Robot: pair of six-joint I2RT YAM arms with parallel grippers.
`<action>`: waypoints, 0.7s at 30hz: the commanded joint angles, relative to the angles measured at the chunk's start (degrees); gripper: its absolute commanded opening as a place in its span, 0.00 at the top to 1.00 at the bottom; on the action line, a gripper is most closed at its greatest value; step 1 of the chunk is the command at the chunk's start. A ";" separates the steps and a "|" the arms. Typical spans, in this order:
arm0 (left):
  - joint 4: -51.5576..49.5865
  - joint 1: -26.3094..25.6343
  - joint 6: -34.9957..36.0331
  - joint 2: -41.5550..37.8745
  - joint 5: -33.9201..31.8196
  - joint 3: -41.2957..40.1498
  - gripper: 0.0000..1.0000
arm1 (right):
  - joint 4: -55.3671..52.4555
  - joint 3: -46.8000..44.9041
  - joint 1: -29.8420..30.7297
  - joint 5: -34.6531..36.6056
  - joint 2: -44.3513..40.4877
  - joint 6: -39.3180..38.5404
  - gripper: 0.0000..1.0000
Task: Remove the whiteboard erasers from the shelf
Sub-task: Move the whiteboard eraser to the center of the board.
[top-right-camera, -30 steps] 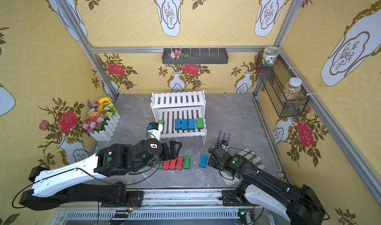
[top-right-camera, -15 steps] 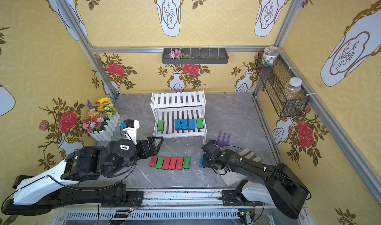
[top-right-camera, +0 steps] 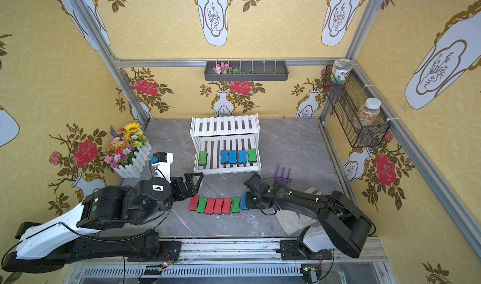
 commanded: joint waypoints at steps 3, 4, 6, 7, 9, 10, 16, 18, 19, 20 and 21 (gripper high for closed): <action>-0.19 0.31 0.48 0.41 -0.54 -0.63 0.01 | 1.13 0.63 0.84 -0.73 1.69 -1.58 0.59; -0.19 0.40 0.50 0.48 -0.59 -0.71 0.00 | 1.44 0.98 1.14 -0.69 2.21 -1.66 0.59; -0.24 0.58 0.46 0.51 -0.45 -0.72 0.01 | 1.87 1.79 1.69 -0.29 3.17 -1.53 0.59; -0.23 0.67 0.46 0.50 -0.29 -0.83 0.00 | 2.05 2.07 1.78 -0.13 3.42 -1.42 0.58; -0.15 0.84 0.30 0.55 0.10 -0.94 0.00 | 1.65 2.84 1.99 0.97 2.29 -1.18 0.56; 0.09 0.93 0.48 0.70 0.41 -1.13 0.00 | 1.12 3.18 2.18 1.63 1.09 -1.20 0.53; 3.85 4.21 4.13 3.87 4.11 -2.75 0.00 | -5.95 6.22 2.48 6.99 -11.65 -1.20 0.41; 9.06 8.76 8.15 5.38 9.96 -4.07 0.02 | -8.11 6.24 2.46 9.97 -17.39 -0.13 0.40; 12.28 11.81 9.88 6.36 13.90 -5.17 0.05 | -9.66 6.10 2.42 12.05 -20.31 0.83 0.40; 15.24 14.73 10.96 7.50 17.42 -6.16 0.09 | -11.06 5.72 2.47 14.00 -23.10 1.79 0.41; 17.75 16.68 11.92 9.12 19.33 -6.76 0.12 | -11.74 5.25 2.38 15.14 -25.29 2.39 0.41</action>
